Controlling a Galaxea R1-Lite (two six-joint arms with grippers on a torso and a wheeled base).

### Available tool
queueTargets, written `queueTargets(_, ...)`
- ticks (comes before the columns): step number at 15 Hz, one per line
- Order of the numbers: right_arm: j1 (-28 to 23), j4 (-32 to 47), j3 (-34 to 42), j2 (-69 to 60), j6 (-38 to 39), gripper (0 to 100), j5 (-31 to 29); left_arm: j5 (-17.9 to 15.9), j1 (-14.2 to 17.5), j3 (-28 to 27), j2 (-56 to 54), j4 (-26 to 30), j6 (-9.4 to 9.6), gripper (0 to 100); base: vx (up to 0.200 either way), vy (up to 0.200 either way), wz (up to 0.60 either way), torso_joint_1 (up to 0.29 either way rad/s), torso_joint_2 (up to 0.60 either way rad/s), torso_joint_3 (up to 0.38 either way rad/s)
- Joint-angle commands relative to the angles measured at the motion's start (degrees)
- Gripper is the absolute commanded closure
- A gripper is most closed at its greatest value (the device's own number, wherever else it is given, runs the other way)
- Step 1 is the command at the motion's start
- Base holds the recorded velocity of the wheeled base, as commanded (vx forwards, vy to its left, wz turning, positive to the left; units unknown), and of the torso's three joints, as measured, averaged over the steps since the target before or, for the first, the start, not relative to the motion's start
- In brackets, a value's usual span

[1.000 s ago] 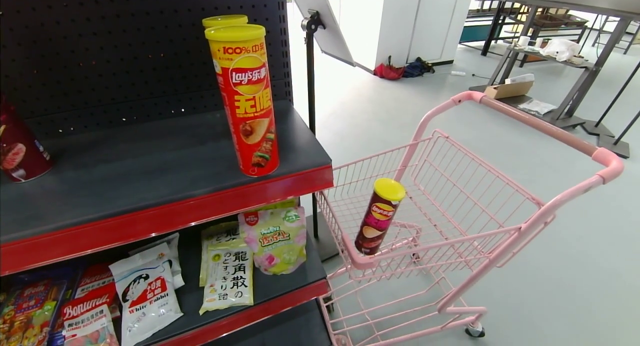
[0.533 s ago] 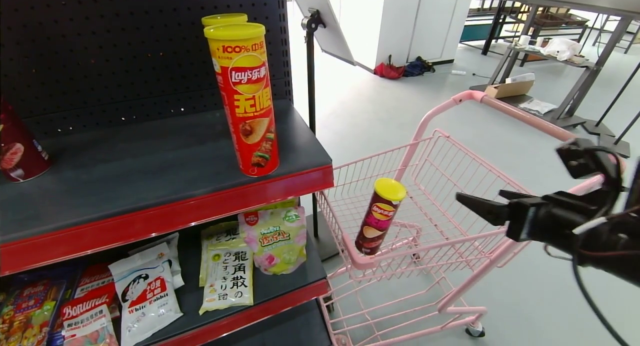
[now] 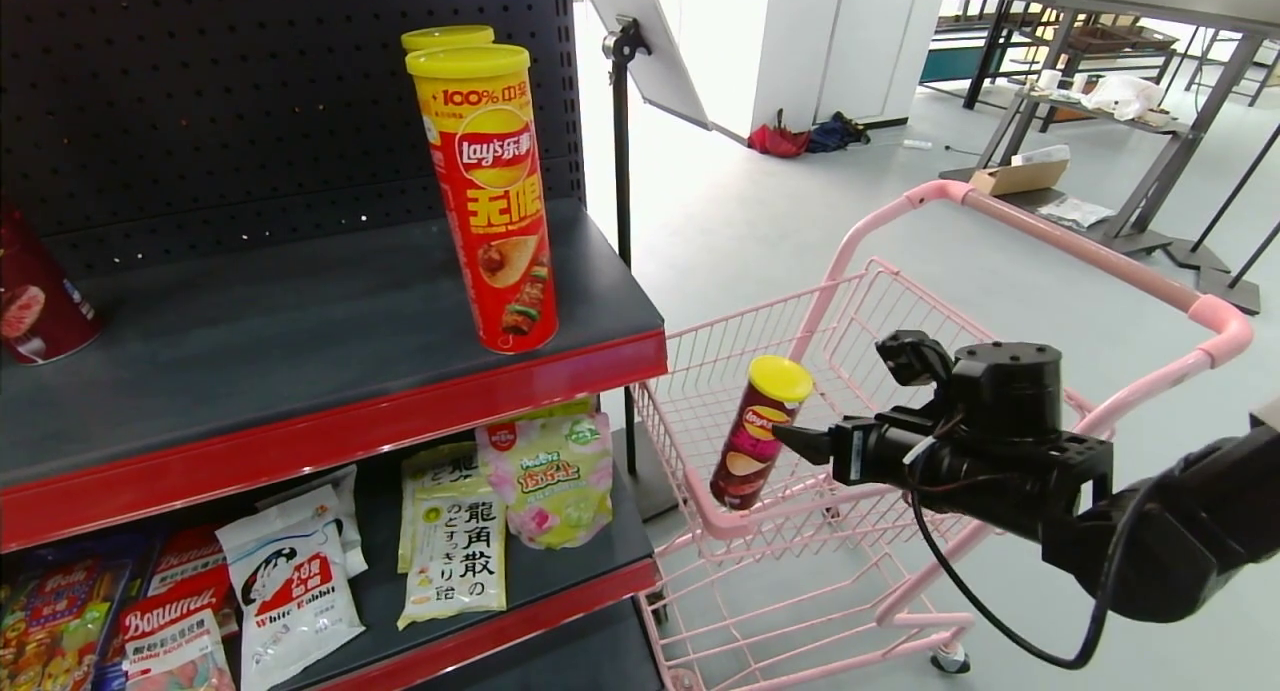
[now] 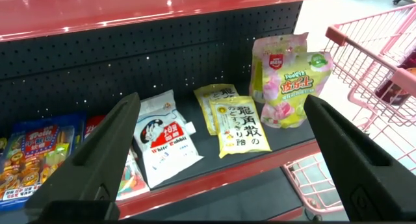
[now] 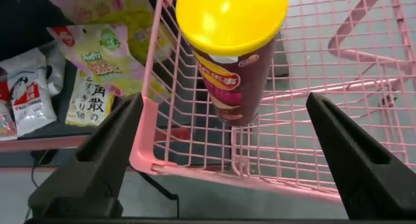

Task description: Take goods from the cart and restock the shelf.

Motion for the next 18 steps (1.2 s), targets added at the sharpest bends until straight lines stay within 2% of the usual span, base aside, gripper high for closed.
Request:
queueTargets(1, 0.74, -0.02, -1.65, 3.68, 0.81, 0, -0.05, 0.03, 0.02, 0.01, 0.05, -0.01, 0.02, 0, 0.000, 0.000, 0.00, 0.000, 0.00, 0.000)
queueTargets(7, 1.18, -0.90, -5.86, 10.27, 3.62, 0, -0.05, 0.03, 0.02, 0.01, 0.05, -0.01, 0.02, 0, 0.000, 0.000, 0.00, 0.000, 0.00, 0.000)
queueTargets(11, 1.36, -6.00, -9.64, 16.16, 4.23, 0, -0.84, 0.03, 0.02, 0.01, 0.05, -0.01, 0.02, 0, 0.000, 0.000, 0.00, 0.000, 0.00, 0.000)
queueTargets(18, 1.54, -6.26, -15.71, 21.08, 4.32, 0, -2.77, 0.03, 0.02, 0.01, 0.05, -0.01, -0.07, 0, 0.000, 0.000, 0.00, 0.000, 0.00, 0.000)
